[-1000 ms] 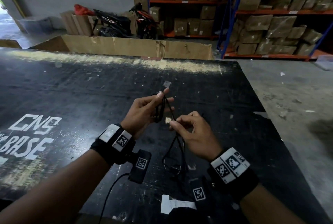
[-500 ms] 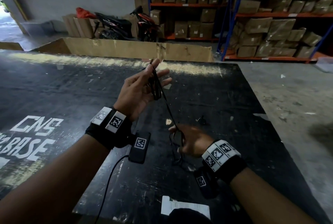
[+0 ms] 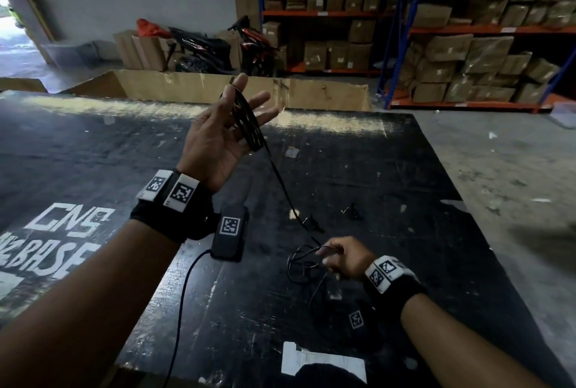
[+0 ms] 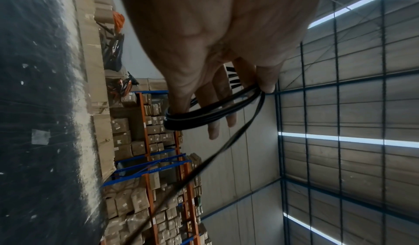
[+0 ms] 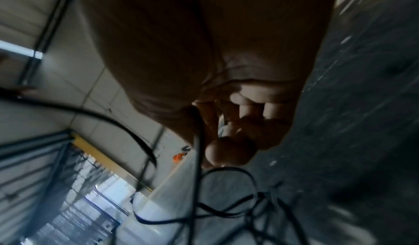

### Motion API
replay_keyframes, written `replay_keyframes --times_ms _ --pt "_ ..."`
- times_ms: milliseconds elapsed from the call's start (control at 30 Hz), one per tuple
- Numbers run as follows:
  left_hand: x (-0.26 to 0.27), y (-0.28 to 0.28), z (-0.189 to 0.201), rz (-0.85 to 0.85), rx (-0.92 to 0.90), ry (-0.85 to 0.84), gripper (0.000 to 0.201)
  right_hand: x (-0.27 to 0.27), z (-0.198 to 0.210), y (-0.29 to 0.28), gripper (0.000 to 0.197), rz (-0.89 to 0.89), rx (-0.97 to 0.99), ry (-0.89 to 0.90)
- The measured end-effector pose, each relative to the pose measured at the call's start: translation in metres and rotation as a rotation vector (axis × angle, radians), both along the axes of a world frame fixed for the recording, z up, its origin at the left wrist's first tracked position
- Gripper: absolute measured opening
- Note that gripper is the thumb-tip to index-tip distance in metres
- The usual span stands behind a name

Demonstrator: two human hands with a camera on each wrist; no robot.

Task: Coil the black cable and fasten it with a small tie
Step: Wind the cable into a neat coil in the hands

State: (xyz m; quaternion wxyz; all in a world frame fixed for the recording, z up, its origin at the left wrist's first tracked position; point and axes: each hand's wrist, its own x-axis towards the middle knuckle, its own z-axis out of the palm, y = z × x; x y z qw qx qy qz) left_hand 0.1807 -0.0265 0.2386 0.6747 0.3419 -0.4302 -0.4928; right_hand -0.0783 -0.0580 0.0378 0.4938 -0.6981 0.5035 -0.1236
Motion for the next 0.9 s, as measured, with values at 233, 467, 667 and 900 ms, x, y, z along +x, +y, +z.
replay_keyframes --times_ms 233,467,667,900 --pt "-0.007 0.004 -0.013 -0.043 0.04 -0.068 0.039 -0.014 0.042 -0.003 0.132 0.099 -0.072 0.168" --pt "-0.023 0.004 -0.026 -0.081 0.062 -0.145 0.041 0.029 0.131 0.01 0.065 0.107 -0.275 -0.374" --pt "-0.022 0.006 -0.025 -0.097 0.076 -0.152 0.039 0.075 0.105 0.027 0.017 0.054 -0.249 -0.581" --pt "-0.01 0.01 -0.026 -0.187 0.098 -0.178 0.043 0.085 0.084 0.013 0.074 -0.252 -0.472 -0.44"
